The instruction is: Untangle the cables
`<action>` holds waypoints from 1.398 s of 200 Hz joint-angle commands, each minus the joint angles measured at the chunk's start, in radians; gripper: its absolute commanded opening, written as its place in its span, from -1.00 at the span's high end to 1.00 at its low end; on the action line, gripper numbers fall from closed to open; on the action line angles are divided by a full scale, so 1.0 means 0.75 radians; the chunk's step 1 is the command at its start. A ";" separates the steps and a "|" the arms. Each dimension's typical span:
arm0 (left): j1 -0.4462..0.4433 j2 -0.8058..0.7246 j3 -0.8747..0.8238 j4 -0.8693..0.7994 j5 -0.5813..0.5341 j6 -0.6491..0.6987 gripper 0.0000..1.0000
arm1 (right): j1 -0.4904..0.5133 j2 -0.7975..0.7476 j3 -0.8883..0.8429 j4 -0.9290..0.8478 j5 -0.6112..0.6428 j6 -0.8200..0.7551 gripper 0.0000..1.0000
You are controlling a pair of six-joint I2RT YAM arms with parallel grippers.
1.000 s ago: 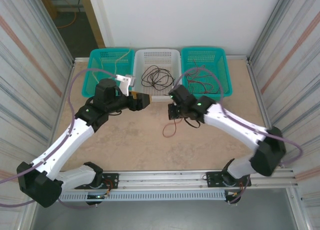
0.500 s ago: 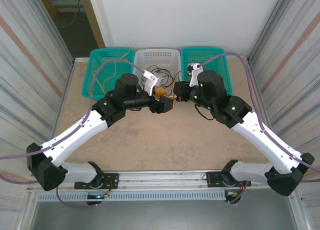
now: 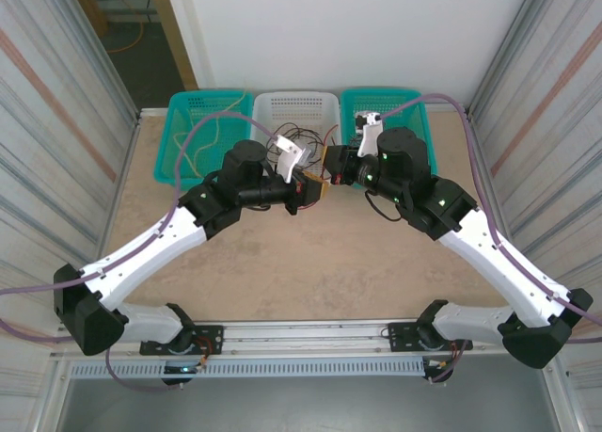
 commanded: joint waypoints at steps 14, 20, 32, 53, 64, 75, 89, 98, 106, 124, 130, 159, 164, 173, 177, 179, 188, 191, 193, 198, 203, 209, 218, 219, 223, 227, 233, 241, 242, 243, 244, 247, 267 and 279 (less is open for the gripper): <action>-0.010 -0.006 0.015 0.057 -0.029 -0.019 1.00 | -0.005 -0.032 0.017 0.038 -0.017 0.035 1.00; -0.011 -0.005 0.011 0.065 -0.028 -0.022 1.00 | -0.004 -0.034 0.016 0.037 -0.015 0.035 1.00; -0.010 -0.010 0.002 0.081 -0.022 -0.030 1.00 | -0.006 -0.038 0.014 0.022 -0.003 0.032 0.96; -0.004 -0.036 -0.015 0.113 -0.001 -0.035 1.00 | -0.019 -0.060 0.005 -0.052 0.097 0.017 0.19; 0.010 -0.051 -0.021 0.134 0.035 -0.046 1.00 | -0.056 -0.069 -0.008 -0.094 0.104 0.016 -0.15; 0.033 -0.063 -0.030 0.164 0.091 -0.066 1.00 | -0.106 -0.069 -0.014 -0.142 0.075 0.028 -0.37; 0.066 -0.076 -0.048 0.205 0.163 -0.099 1.00 | -0.145 -0.069 -0.037 -0.179 0.075 0.034 -0.38; 0.085 -0.083 -0.058 0.231 0.210 -0.124 1.00 | -0.170 -0.069 -0.057 -0.194 0.072 0.040 -0.38; 0.096 -0.089 -0.068 0.265 0.257 -0.148 1.00 | -0.198 -0.057 -0.076 -0.201 0.037 0.054 -0.37; 0.111 -0.097 -0.075 0.320 0.344 -0.183 1.00 | -0.251 -0.021 -0.113 -0.185 -0.069 0.091 -0.31; 0.111 -0.097 -0.067 0.322 0.362 -0.187 1.00 | -0.256 -0.010 -0.124 -0.162 -0.105 0.096 -0.29; 0.112 -0.089 -0.026 0.276 0.389 -0.174 1.00 | -0.247 0.029 -0.141 -0.106 -0.207 0.096 -0.28; 0.114 -0.089 -0.025 0.271 0.391 -0.173 1.00 | -0.247 0.025 -0.144 -0.103 -0.209 0.094 -0.29; 0.120 -0.089 -0.027 0.269 0.393 -0.174 1.00 | -0.247 0.011 -0.154 -0.094 -0.211 0.095 -0.30; 0.123 -0.088 -0.027 0.271 0.395 -0.178 1.00 | -0.248 0.001 -0.158 -0.090 -0.213 0.095 -0.31; 0.125 -0.089 -0.028 0.273 0.396 -0.181 1.00 | -0.248 -0.005 -0.162 -0.089 -0.213 0.094 -0.31; 0.135 -0.088 -0.034 0.286 0.403 -0.194 1.00 | -0.247 -0.027 -0.178 -0.081 -0.217 0.091 -0.32; 0.137 -0.087 -0.035 0.289 0.406 -0.200 1.00 | -0.247 -0.036 -0.184 -0.077 -0.220 0.090 -0.33; 0.139 -0.087 -0.038 0.293 0.407 -0.204 1.00 | -0.247 -0.040 -0.188 -0.074 -0.221 0.090 -0.33; 0.141 -0.085 -0.042 0.303 0.412 -0.211 1.00 | -0.249 -0.052 -0.199 -0.068 -0.228 0.090 -0.34; 0.142 -0.085 -0.046 0.316 0.419 -0.218 1.00 | -0.251 -0.060 -0.207 -0.065 -0.236 0.090 -0.34; 0.142 -0.083 -0.047 0.328 0.426 -0.223 1.00 | -0.251 -0.067 -0.212 -0.063 -0.246 0.091 -0.34; 0.142 -0.077 -0.049 0.342 0.434 -0.233 1.00 | -0.252 -0.073 -0.220 -0.058 -0.265 0.092 -0.33; 0.142 -0.077 -0.048 0.344 0.435 -0.233 1.00 | -0.251 -0.074 -0.220 -0.056 -0.268 0.093 -0.33; 0.140 -0.074 -0.047 0.348 0.438 -0.235 1.00 | -0.251 -0.078 -0.224 -0.050 -0.277 0.096 -0.33; 0.140 -0.072 -0.046 0.347 0.439 -0.235 1.00 | -0.251 -0.081 -0.227 -0.042 -0.288 0.101 -0.33; 0.141 -0.066 -0.043 0.347 0.442 -0.235 1.00 | -0.251 -0.090 -0.233 -0.025 -0.305 0.105 -0.33; 0.142 -0.059 -0.040 0.343 0.445 -0.234 1.00 | -0.251 -0.105 -0.245 0.013 -0.331 0.112 -0.34; 0.143 -0.058 -0.038 0.343 0.447 -0.234 1.00 | -0.251 -0.108 -0.247 0.018 -0.335 0.114 -0.34; 0.144 -0.057 -0.037 0.343 0.448 -0.235 1.00 | -0.251 -0.109 -0.251 0.023 -0.338 0.114 -0.34; 0.143 -0.057 -0.037 0.341 0.447 -0.235 1.00 | -0.251 -0.112 -0.252 0.028 -0.340 0.116 -0.34; 0.142 -0.055 -0.035 0.340 0.451 -0.235 1.00 | -0.252 -0.118 -0.260 0.045 -0.347 0.119 -0.35; 0.142 -0.048 -0.026 0.335 0.467 -0.236 1.00 | -0.251 -0.151 -0.284 0.118 -0.375 0.139 -0.38; 0.143 -0.050 -0.028 0.337 0.469 -0.241 1.00 | -0.251 -0.157 -0.283 0.131 -0.389 0.137 -0.41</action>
